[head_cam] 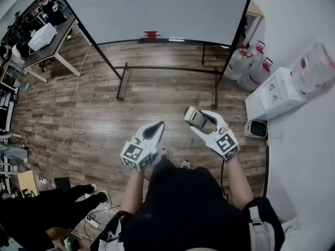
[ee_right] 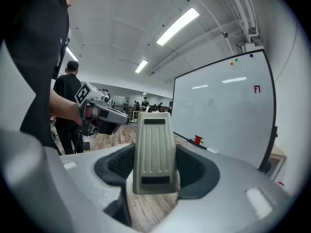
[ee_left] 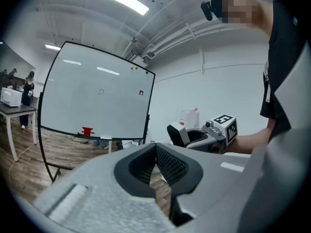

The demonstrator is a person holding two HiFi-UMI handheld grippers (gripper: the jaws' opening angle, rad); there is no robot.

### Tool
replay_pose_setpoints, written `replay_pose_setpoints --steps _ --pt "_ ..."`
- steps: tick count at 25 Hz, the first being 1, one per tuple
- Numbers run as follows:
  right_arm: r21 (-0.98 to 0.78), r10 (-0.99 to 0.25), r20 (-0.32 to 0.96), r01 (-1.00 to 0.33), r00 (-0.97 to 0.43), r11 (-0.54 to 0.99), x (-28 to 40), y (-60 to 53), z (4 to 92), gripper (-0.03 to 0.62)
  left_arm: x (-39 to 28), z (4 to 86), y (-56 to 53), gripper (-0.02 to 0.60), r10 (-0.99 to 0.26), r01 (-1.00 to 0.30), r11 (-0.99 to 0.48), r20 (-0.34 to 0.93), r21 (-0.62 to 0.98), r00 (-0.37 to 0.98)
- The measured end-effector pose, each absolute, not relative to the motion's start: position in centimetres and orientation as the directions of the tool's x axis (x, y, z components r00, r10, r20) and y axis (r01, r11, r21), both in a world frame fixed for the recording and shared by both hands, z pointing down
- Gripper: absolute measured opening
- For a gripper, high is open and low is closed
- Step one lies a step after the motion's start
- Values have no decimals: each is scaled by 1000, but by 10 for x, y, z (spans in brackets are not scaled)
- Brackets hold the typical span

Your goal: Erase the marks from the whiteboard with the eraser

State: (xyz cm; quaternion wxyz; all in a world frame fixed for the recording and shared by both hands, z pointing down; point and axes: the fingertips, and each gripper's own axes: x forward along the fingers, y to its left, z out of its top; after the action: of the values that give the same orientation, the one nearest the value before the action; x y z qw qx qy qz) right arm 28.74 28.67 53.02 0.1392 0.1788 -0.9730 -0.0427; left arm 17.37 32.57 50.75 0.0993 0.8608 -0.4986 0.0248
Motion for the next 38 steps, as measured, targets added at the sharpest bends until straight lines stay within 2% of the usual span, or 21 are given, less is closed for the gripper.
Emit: replay_pose_setpoints --steps 17,31,38 --pt "96 -366 247 -353 -897 931 287 285 528 259 171 510 327 11 -859 -867 -474 139 152 493" --pt "251 -404 278 -340 -872 906 275 275 523 259 162 511 324 11 -864 -873 -464 139 149 484" --pt "238 -414 276 -356 -867 904 254 256 527 259 140 517 307 11 -849 -861 -482 157 162 505"
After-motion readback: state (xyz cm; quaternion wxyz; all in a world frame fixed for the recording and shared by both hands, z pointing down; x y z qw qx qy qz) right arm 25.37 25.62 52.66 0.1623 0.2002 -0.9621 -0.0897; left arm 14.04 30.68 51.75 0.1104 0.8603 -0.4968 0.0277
